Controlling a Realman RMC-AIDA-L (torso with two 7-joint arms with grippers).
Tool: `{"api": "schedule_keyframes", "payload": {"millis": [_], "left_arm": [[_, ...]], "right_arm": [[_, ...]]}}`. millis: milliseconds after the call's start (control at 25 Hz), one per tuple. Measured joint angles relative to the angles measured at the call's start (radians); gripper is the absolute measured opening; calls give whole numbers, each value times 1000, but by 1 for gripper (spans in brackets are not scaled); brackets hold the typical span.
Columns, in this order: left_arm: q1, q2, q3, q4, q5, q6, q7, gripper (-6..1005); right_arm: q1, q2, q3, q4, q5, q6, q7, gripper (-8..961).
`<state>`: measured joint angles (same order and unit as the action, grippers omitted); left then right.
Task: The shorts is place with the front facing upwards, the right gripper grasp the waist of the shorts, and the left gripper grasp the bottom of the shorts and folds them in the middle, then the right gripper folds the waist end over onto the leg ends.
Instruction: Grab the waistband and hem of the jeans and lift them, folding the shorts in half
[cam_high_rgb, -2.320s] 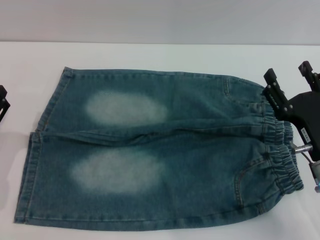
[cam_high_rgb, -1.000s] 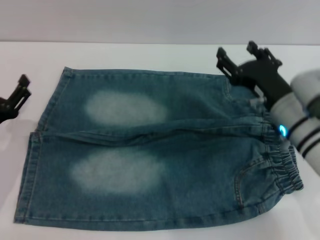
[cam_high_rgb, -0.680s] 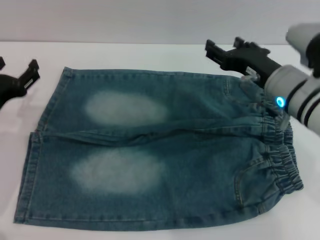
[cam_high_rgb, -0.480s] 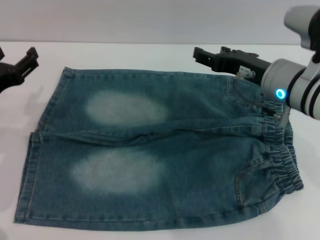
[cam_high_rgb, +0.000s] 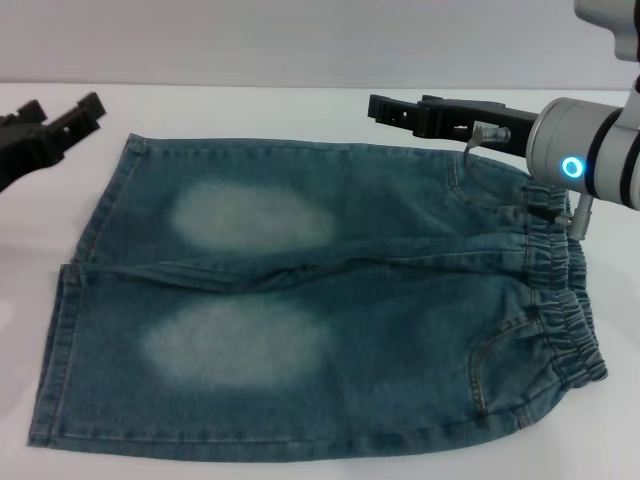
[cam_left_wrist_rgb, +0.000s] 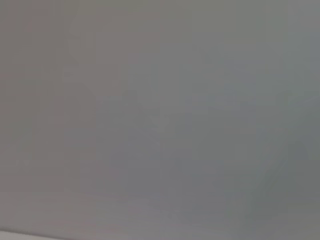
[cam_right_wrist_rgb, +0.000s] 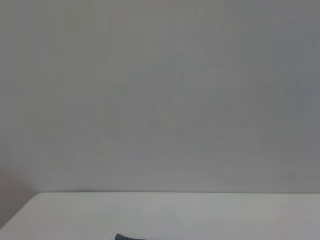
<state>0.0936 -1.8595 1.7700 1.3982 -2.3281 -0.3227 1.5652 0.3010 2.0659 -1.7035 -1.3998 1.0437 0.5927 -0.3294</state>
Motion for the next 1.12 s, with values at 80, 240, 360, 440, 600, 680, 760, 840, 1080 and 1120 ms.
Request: {"api": "schedule_keyframes", "payload": {"millis": [80,240,360,440,600,680,760,840,1080,1120], "left_arm": [[-6,-23,-46,0,179,-63,-147,835],[-36,-58,-108,7,428,-94,-354,836],[-63,-73,-145,9,565,-127,-479,836],[-103,-115,-218,24,795,-198,-637,836],[-130,-202,-302,84,1050,-244,-724,836],[-138,-203,-289,101,1086,-225,-748,836],[-146,-202,-275,116,1113,-196,-767,836],[-148,-205,-267,126,1134,-162,-769,836],[-147,-205,-190,127,1149,75,-758,836],[-141,-205,-163,126,1149,143,-748,837]], "right_arm": [[2,2,1,3,-6,-2,1,748],[6,4,2,9,-12,0,1,748],[1,4,2,17,-16,-1,-1,748],[-1,5,1,30,-16,-4,-5,748],[0,5,1,50,-16,-5,-8,748],[-1,5,2,53,-16,-5,-8,747],[-4,3,3,54,-17,-5,-9,747],[-4,3,5,54,-17,-5,-9,747],[-2,3,15,59,-18,0,-23,747],[-1,4,15,60,-18,1,-24,747]]}}
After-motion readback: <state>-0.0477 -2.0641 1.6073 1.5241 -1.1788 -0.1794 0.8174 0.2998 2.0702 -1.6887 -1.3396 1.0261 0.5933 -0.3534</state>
